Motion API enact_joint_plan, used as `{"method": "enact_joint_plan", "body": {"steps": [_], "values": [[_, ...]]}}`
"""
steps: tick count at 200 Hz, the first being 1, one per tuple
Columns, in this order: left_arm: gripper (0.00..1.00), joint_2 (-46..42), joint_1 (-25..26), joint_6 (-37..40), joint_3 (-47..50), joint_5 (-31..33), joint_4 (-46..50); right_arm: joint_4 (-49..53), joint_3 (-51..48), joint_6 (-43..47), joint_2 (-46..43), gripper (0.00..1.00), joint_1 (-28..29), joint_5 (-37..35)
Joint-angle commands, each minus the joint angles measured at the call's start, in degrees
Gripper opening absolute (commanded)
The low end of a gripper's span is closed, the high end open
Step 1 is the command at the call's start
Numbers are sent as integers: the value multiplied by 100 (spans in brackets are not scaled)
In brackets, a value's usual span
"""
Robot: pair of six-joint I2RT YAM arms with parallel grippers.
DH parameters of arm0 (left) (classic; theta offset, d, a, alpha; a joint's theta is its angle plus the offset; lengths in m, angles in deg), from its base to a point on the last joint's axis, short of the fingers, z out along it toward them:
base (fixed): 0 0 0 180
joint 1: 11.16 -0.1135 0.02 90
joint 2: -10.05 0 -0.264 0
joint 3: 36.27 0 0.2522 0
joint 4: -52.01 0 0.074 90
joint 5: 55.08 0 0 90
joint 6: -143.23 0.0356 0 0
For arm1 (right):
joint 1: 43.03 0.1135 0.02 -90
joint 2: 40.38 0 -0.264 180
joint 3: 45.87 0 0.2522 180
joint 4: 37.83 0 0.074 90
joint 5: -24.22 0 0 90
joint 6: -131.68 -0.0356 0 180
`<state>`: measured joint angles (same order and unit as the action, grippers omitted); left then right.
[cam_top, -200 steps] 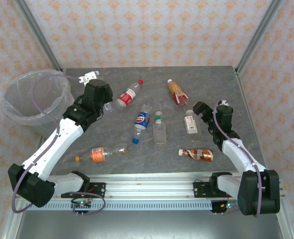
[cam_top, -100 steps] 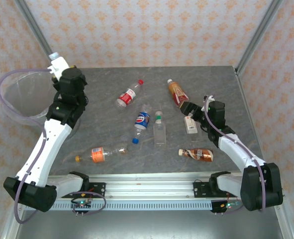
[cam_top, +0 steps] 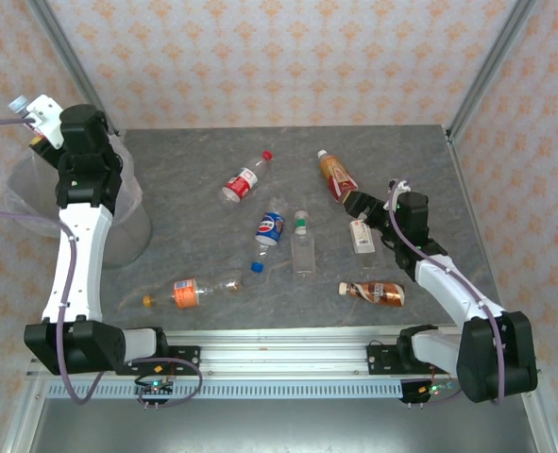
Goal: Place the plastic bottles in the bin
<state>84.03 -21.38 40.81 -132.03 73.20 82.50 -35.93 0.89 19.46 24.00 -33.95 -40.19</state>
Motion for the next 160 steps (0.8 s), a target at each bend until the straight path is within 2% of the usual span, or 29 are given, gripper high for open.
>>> {"method": "enact_joint_plan", "body": {"steps": [1,26,122,145,160], "values": [[50,120,-369,-434,-75,-325,511,-72,-134,99,-193,99,23,-247],[50,287,-595,-665,27,-553,761,32,-157,160,-250,99,23,-365],[51,867,-655,-1662,403,-991,1539,105,-245,68,-207,99,23,-586],[53,942,-655,-1788,442,-1380,1627,134,-267,77,-206,99,23,-630],[59,984,-648,-2029,456,-1387,1677,153,-274,87,-207,99,27,-642]]}}
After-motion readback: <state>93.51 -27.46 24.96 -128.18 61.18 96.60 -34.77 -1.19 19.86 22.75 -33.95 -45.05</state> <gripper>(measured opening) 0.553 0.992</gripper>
